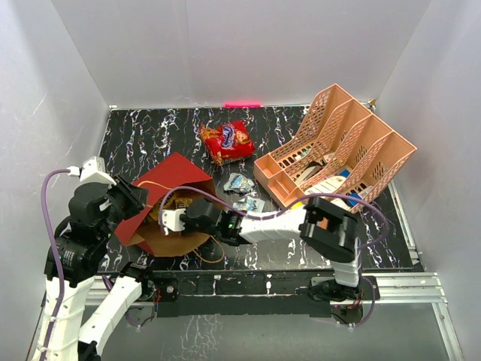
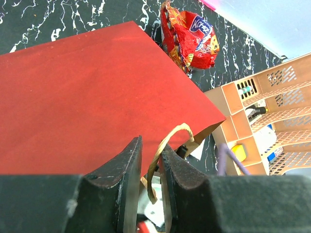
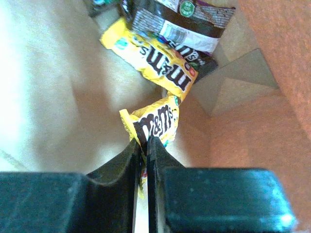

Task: Take the snacks out of the paper bag
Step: Take out the snack from the paper bag.

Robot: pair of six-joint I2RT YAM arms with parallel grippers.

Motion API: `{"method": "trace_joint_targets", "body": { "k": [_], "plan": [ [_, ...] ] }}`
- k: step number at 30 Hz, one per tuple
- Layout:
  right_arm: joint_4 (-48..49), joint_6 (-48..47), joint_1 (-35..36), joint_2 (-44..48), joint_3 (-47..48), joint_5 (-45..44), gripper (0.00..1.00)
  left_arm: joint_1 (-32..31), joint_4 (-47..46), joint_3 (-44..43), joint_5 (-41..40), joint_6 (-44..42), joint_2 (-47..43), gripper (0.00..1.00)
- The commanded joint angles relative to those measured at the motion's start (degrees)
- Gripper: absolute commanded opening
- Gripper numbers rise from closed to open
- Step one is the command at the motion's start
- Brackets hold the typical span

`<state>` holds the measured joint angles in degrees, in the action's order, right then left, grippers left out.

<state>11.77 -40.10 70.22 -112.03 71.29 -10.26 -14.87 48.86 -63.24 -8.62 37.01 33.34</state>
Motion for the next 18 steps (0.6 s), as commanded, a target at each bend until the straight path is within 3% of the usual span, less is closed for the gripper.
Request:
{"method": "trace_joint_targets", "body": {
  "k": [1,8,18],
  "plan": [
    [2.87,13.01,0.6,9.73,-6.26,9.47,0.07,-0.23,-1.03,0.11,-0.76,-0.71,0.29,0.2],
    [9.25,23.55,0.67,27.59,-22.18,20.45,0.07,-0.22,-2.2,1.45,-0.53,-0.63,0.59,0.2],
    [0.85,28.59,0.62,53.18,-31.64,26.71,0.07,-0.22,-3.33,3.61,-0.74,-0.27,0.51,0.2]
  ]
}}
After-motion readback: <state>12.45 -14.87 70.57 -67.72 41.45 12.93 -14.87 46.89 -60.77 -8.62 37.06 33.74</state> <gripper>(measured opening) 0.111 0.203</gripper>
